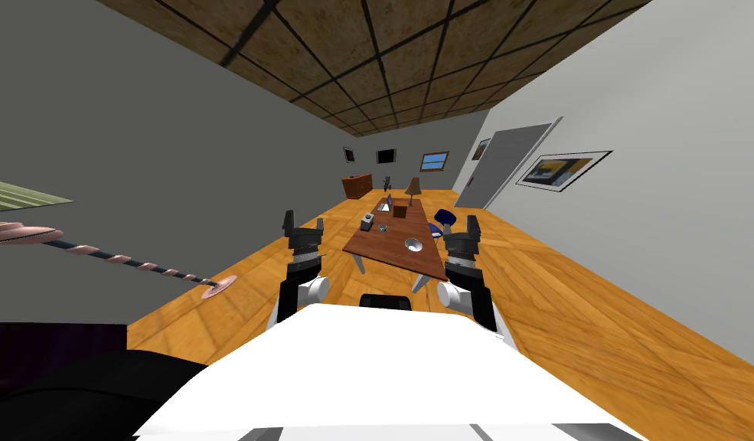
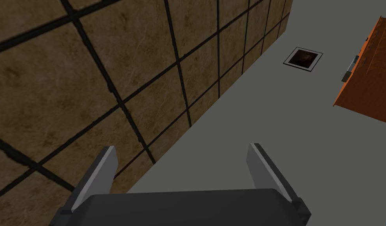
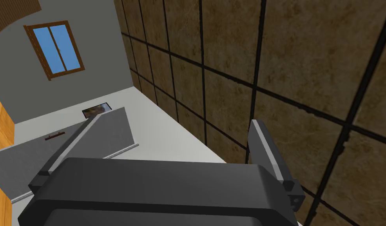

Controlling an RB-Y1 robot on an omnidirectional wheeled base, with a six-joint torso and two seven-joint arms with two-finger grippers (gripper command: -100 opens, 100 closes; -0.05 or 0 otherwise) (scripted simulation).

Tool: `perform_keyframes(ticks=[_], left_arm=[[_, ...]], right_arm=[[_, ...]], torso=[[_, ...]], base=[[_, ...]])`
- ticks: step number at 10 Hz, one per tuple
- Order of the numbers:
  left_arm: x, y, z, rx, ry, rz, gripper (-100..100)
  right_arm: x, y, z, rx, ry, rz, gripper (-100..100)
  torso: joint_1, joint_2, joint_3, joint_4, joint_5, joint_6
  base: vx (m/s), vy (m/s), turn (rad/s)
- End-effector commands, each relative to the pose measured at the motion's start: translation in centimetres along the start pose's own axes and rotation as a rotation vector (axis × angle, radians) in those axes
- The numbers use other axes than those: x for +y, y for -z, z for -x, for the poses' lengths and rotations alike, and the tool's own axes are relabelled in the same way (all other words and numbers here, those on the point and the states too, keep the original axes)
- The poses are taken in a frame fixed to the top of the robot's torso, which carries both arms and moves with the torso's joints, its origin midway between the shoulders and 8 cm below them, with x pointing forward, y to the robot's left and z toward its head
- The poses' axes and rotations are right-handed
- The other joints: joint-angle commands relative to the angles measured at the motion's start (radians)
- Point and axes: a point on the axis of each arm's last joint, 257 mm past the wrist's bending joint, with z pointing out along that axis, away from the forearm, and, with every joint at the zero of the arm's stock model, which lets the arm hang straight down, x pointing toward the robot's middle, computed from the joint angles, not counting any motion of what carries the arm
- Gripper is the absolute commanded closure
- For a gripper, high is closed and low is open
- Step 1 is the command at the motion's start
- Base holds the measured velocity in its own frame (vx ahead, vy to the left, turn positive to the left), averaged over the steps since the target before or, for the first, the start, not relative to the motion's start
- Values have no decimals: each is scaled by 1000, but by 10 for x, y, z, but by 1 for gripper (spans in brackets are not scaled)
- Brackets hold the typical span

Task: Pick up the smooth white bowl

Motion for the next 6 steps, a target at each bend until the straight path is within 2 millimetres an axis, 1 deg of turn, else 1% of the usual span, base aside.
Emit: perform_keyframes(ticks=[1,3,5,6], left_arm=[[0,0,0,0,0,0,0],[0,0,0,0,0,0,0],[0,0,0,0,0,0,0],[0,0,0,0,0,0,0]], right_arm=[[-6,2,-5,39,19,-19,-100],[-23,8,-13,101,51,-68,-100],[-51,21,-22,164,85,-147,-100],[-51,21,-22,170,88,-147,-100]], torso=[[0,0,0,0,0,0],[1,3,2,1,0,0],[2,6,3,1,0,0],[2,7,4,1,0,0]], base=[[-25,6,8],[-72,31,12],[-98,31,19],[-71,24,5]])
